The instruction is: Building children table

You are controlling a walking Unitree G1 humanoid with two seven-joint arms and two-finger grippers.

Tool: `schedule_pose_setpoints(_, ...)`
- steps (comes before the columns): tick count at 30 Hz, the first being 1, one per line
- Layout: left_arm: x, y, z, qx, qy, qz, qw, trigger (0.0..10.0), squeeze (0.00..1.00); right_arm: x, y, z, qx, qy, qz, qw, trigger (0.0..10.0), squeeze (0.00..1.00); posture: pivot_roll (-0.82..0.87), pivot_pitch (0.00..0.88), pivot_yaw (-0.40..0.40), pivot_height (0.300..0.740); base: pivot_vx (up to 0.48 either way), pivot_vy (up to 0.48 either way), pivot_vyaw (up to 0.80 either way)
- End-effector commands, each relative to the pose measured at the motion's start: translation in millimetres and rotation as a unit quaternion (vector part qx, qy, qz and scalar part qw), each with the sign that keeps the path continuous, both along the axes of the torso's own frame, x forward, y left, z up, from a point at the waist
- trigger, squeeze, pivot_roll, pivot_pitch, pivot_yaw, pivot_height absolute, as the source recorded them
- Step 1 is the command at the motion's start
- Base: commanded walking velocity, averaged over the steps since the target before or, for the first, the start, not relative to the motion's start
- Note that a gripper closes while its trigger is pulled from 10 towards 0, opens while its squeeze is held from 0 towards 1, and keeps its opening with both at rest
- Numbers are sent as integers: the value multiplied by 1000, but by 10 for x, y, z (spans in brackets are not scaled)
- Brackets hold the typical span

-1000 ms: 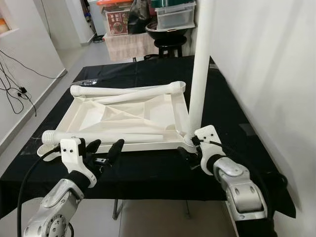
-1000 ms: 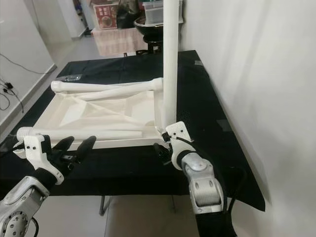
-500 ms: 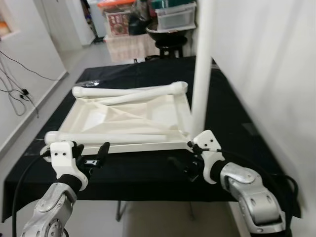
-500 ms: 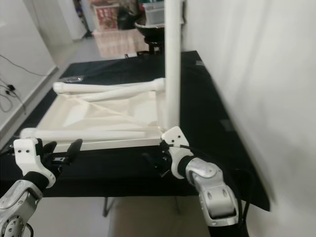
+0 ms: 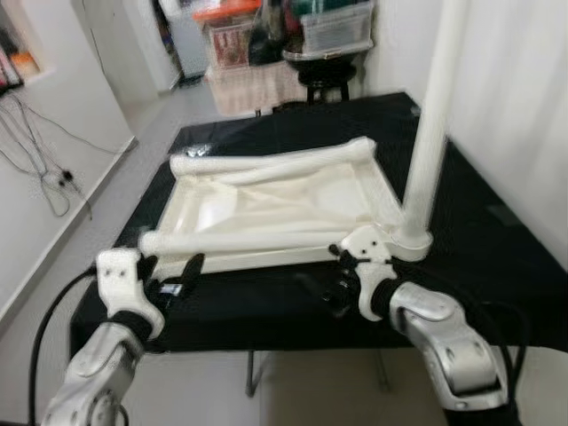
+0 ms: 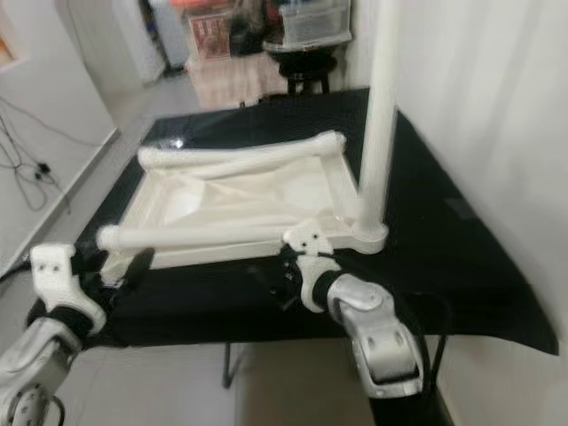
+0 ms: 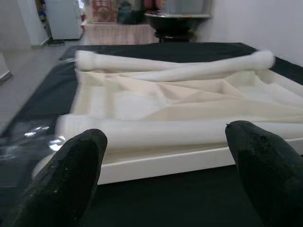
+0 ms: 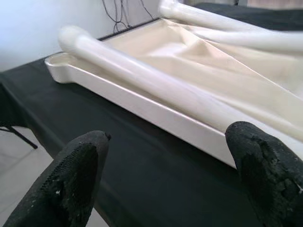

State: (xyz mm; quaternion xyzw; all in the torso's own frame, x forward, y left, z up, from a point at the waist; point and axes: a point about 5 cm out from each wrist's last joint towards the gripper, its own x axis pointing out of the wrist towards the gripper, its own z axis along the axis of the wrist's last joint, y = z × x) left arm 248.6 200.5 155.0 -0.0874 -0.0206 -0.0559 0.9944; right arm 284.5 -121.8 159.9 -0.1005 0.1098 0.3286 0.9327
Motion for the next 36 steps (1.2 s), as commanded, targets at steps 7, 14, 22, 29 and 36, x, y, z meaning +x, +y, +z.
schedule_pose_setpoints(7,-10,75,-48,10,14,11,1000,10000,0,149,176,50,43,-29,-24,998,10000,0,-75,8,102,740,0,472,0)
schedule_pose_setpoints(14,-2,57,-11,16,4,8,1000,10000,0,290,210,73,55,-59,-67,995,10000,0,-73,12,102,740,0,202,0)
schedule_pose_setpoints(22,-1,34,13,33,-5,10,999,10000,0,406,168,78,60,-81,-102,990,10000,0,-73,15,103,740,0,0,0)
schedule_pose_setpoints(29,6,27,17,32,-6,7,999,10000,0,467,181,72,63,-87,-107,988,10000,0,-71,18,103,740,0,0,0)
schedule_pose_setpoints(36,14,23,12,32,-6,3,999,10000,0,489,193,59,77,-85,-103,988,10000,0,-71,18,103,740,0,0,-514)
